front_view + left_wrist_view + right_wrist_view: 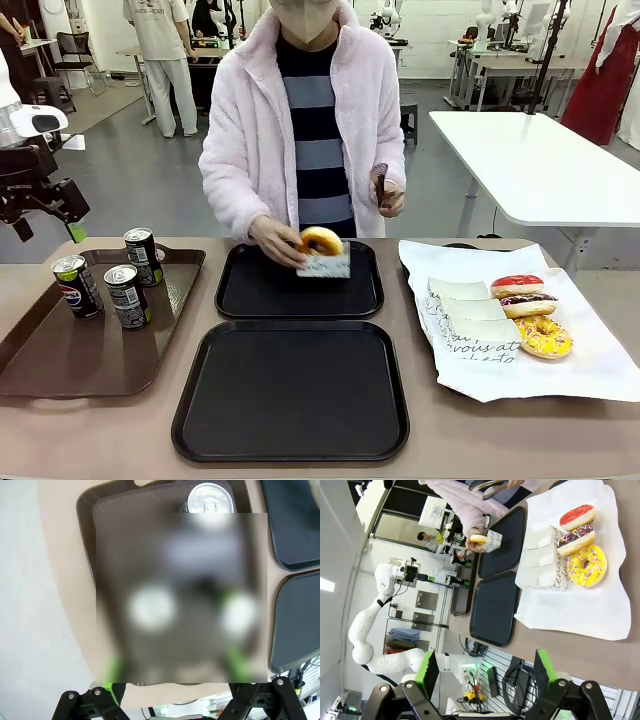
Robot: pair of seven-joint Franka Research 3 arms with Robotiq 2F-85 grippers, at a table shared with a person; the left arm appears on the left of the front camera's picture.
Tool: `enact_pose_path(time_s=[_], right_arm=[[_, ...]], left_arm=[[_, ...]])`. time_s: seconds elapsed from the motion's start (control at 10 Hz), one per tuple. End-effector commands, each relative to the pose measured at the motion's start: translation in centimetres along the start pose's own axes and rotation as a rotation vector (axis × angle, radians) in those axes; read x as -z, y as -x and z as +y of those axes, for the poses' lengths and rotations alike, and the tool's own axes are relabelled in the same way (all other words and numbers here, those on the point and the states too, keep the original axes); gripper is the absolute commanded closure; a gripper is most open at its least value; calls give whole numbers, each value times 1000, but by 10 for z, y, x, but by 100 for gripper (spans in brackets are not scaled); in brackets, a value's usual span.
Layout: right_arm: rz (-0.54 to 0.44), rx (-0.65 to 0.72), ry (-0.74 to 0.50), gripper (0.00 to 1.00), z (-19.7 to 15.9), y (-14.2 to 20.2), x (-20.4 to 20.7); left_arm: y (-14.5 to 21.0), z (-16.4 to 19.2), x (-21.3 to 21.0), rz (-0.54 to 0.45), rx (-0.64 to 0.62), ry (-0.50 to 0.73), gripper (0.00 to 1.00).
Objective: Set up donuts and drinks on trays.
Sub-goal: Pick up one Pepsi coke and place it on the Flat Tray.
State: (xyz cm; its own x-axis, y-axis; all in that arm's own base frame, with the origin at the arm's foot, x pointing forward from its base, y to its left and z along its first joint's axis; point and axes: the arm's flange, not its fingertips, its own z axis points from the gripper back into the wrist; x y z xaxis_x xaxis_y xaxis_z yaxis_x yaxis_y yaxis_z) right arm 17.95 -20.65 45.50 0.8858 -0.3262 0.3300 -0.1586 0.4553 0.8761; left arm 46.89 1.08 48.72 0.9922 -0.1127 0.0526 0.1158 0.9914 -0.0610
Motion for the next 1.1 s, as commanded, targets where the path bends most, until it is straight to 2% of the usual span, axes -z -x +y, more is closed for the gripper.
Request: enact_pose_path(time_s=[0.0, 0.2, 0.4, 0.7, 1.0], right_arm=[[-16, -16, -21, 0, 1, -2, -1], [-16, -16, -21, 0, 1, -2, -1], [-16, -16, -21, 0, 1, -2, -1], [-16, -16, -21, 0, 1, -2, -1], [-16, -16, -21, 0, 1, -2, -1]], left_arm=[[2, 4, 22, -114, 122, -140, 0], [10, 3, 47, -111, 175, -65, 0], [10, 1, 56, -93, 151, -42, 0], [8, -2, 75, -42, 94, -82, 0], [0, -1, 84, -41, 90, -77, 0]])
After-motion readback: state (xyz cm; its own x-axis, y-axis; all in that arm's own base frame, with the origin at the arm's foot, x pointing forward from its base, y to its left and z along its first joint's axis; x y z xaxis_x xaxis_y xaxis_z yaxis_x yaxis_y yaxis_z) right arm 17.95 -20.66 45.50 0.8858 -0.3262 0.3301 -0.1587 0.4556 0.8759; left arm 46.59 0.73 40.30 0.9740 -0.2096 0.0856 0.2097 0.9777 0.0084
